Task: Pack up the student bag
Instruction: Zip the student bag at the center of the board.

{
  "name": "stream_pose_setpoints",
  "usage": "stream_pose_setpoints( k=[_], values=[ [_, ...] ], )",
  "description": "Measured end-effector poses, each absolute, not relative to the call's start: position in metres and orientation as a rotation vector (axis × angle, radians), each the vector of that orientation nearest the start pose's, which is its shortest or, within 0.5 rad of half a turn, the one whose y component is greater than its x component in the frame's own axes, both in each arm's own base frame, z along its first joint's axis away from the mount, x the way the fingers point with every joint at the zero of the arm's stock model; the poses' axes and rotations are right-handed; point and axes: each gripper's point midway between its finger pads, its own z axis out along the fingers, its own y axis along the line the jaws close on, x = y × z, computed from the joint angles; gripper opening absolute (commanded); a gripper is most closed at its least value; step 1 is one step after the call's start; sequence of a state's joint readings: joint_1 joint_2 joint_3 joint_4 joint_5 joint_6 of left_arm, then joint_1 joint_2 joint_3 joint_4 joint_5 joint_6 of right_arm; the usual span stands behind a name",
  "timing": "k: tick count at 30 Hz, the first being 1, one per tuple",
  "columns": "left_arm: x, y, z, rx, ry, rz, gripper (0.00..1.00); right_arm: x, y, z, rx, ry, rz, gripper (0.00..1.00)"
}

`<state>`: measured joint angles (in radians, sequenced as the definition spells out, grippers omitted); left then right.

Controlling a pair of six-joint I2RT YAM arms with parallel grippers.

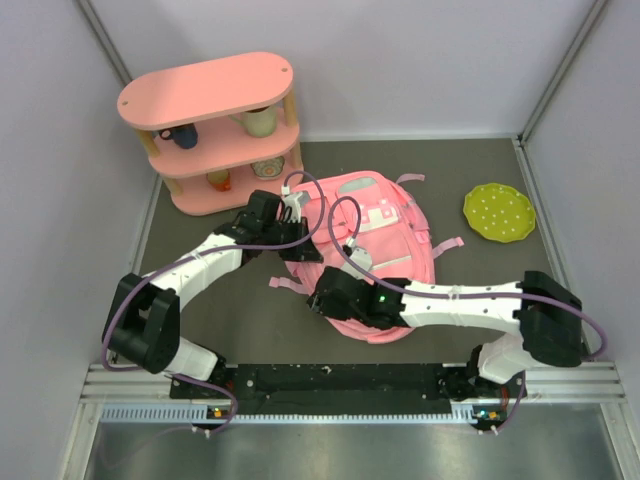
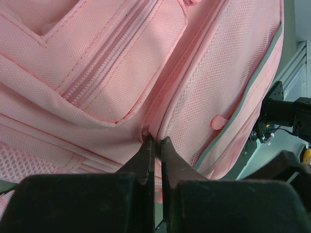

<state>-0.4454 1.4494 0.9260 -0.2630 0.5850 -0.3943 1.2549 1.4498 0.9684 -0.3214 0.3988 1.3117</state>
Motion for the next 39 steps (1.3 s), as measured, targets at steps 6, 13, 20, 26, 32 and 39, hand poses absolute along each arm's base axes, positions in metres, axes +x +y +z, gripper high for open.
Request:
stream_pose_setpoints(
  k=[6, 13, 20, 26, 32, 39],
  values=[
    [0.27, -0.251, 0.129, 0.366, 2.43, -1.083, 0.0, 0.156, 0.374, 0.088, 0.362, 2.499, 0.678, 0.43],
    [0.27, -0.25, 0.132, 0.366, 2.423, -1.08, 0.0, 0.168, 0.378, 0.092, 0.463, 2.449, 0.654, 0.47],
    [0.27, -0.25, 0.132, 0.367, 2.42, -1.08, 0.0, 0.175, 0.376, 0.093, 0.561, 2.415, 0.658, 0.42],
    [0.27, -0.248, 0.133, 0.363, 2.41, -1.067, 0.0, 0.179, 0.372, 0.083, 0.611, 2.397, 0.615, 0.28],
    [0.27, -0.247, 0.131, 0.363, 2.408, -1.055, 0.0, 0.183, 0.369, 0.072, 0.633, 2.393, 0.574, 0.23],
    [0.271, -0.248, 0.132, 0.366, 2.401, -1.055, 0.0, 0.184, 0.364, 0.069, 0.651, 2.386, 0.557, 0.14]
  ],
)
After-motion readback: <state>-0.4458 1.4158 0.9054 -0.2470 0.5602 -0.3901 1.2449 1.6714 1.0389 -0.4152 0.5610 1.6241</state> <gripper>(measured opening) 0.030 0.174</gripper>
